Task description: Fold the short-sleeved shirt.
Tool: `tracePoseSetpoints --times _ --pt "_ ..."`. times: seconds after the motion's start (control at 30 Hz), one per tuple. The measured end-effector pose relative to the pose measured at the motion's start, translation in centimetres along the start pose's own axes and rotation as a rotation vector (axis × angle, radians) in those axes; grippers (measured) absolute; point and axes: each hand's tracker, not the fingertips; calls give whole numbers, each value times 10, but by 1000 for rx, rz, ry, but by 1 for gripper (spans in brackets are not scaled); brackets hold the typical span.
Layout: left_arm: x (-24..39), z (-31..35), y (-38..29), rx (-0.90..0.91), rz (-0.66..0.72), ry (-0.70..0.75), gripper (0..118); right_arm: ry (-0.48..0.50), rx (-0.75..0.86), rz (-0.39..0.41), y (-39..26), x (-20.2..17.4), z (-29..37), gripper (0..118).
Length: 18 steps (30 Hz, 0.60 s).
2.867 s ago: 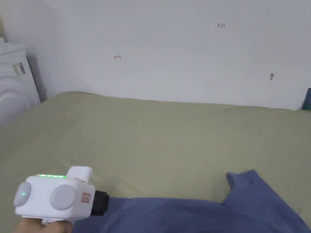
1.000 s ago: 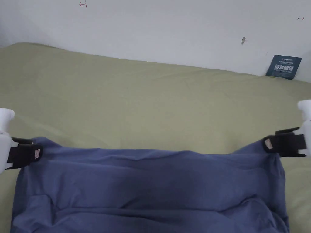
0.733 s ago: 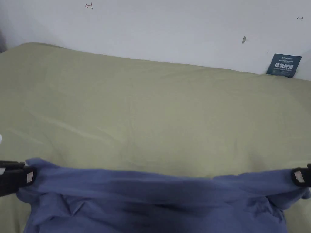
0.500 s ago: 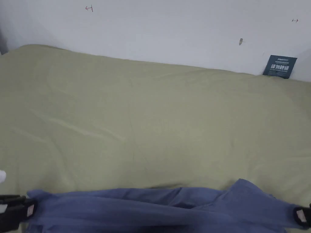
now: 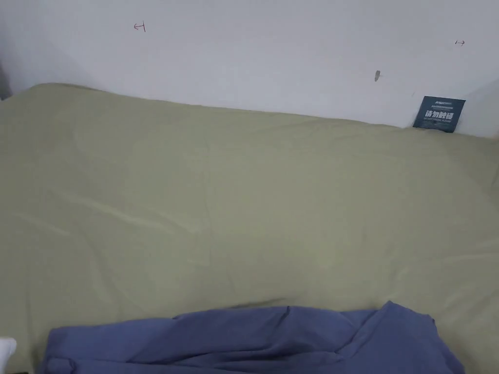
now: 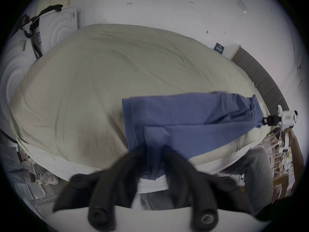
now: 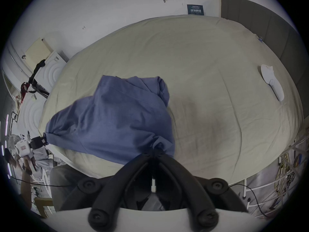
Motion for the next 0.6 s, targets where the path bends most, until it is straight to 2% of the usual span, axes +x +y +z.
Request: tracePoseSetpoints --times 0.03,0.07,0.1,0.2,0.3,0.37,0.43,0.53,0.6 --pt "1 8 3 24 19 6 72 9 17 -4 0 -4 9 32" --pt "3 18 6 54 44 -10 95 13 36 -5 1 -8 20 70" --pt "7 29 11 77 58 -22 96 17 57 3 3 -13 30 84" --pt "37 68 36 205 24 -31 96 46 216 48 12 -41 69 83" --pt "89 88 59 293 -72 -39 96 -20 373 80 24 -83 91 83" --pt "129 89 68 345 -146 -27 95 -66 478 129 25 -110 96 83" --pt "156 82 69 390 -178 16 90 -103 562 144 20 -136 99 82" --pt "198 85 59 487 -177 38 84 -90 631 145 2 -159 92 80" --pt "223 86 47 528 -184 70 46 -106 650 162 -15 -175 87 57"
